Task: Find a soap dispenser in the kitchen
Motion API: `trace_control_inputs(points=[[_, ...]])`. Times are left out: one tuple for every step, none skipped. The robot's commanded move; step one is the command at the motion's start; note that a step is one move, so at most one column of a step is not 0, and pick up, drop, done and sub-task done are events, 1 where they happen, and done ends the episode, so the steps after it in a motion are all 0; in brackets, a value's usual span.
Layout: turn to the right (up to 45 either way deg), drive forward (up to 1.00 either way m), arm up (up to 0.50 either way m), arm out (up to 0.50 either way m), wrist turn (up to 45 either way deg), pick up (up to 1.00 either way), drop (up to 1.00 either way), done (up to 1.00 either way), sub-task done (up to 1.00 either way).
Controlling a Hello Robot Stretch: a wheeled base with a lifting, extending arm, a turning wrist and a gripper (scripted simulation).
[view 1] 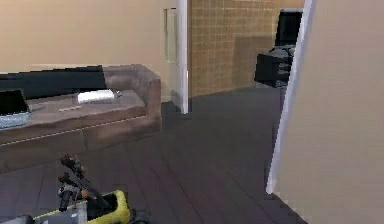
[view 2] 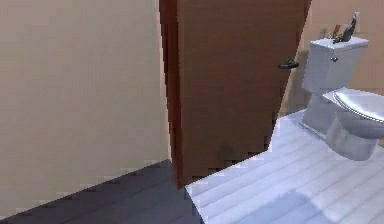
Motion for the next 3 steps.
trace_control_inputs(points=[[21.0, 0.00, 0.00, 0.00, 0.0, 0.00, 0.00, 0.00, 0.00], [0.0, 1.00, 0.00, 0.00, 0.0, 0.00, 0.00, 0.00, 0.00], [12.0, 0.00, 0.00, 0.00, 0.0, 0.00, 0.00, 0.00, 0.00]])
